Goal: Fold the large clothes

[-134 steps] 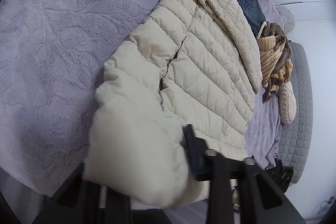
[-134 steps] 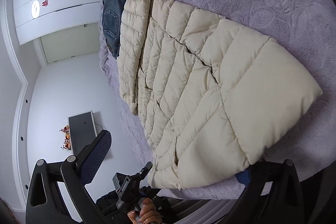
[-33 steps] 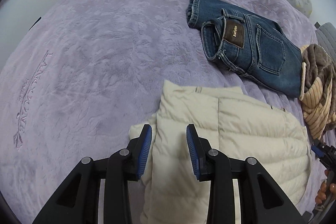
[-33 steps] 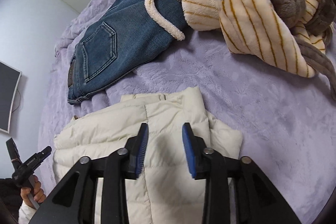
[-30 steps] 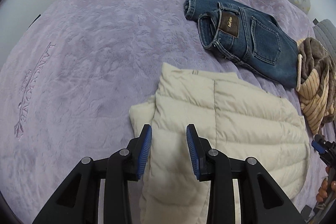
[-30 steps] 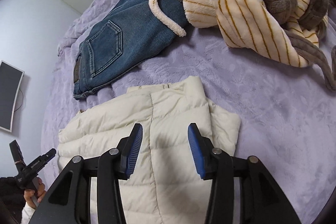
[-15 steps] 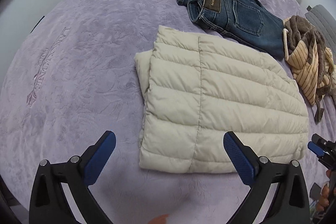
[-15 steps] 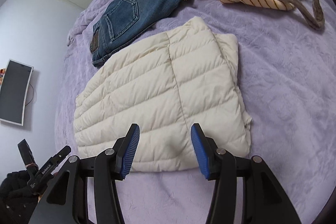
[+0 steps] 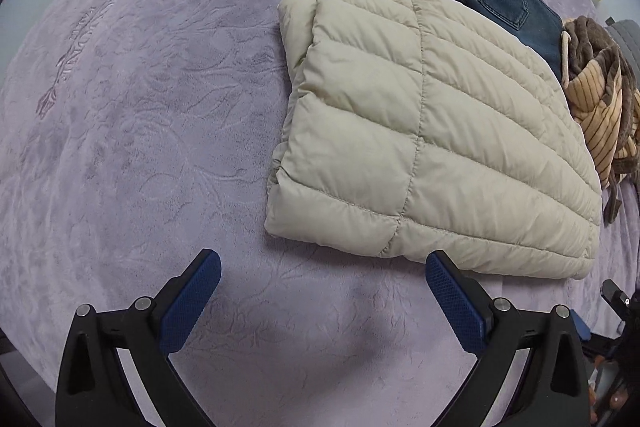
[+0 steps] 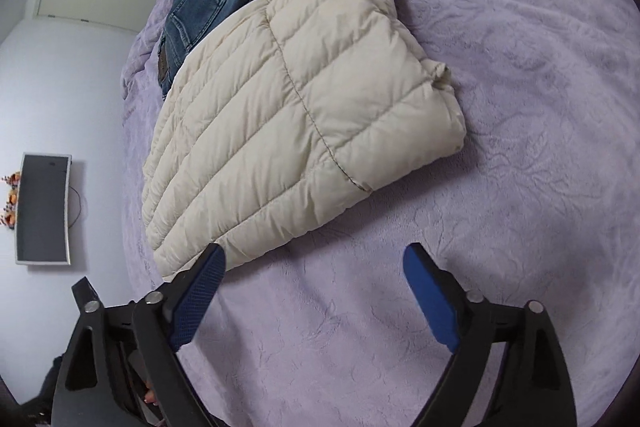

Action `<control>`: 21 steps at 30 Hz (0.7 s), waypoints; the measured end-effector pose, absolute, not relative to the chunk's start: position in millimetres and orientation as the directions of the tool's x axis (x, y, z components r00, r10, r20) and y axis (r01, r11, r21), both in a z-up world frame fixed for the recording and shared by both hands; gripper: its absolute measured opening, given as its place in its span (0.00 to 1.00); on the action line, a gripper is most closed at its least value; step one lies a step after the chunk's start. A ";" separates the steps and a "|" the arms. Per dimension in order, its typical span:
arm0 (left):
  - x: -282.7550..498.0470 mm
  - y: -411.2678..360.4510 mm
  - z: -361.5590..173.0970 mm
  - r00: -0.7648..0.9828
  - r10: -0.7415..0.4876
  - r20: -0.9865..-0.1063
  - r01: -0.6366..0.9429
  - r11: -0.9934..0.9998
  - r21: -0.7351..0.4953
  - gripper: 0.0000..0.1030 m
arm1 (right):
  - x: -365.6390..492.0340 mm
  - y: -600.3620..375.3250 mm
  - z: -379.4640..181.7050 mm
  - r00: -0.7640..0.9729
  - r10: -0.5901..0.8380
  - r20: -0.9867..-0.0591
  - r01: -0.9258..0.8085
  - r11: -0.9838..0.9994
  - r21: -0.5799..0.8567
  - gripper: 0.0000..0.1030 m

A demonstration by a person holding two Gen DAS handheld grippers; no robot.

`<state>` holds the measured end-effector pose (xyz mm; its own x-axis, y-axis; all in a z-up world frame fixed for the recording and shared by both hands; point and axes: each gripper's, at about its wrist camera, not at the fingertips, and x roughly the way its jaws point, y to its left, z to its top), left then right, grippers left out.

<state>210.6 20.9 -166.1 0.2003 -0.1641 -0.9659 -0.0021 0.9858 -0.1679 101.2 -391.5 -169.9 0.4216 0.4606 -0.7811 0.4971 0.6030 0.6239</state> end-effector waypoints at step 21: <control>222.2 42.5 -202.3 0.220 -0.454 -0.864 -0.155 0.858 -0.490 0.99 | 113.4 -405.4 -207.0 0.531 0.559 -0.637 0.522 0.375 0.766 1.00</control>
<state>222.2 42.5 -202.3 0.2205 -0.4536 -0.8635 -0.1546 0.8578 -0.4901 113.4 -405.4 -207.0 0.5313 0.5591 -0.6365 0.5222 0.3754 0.7657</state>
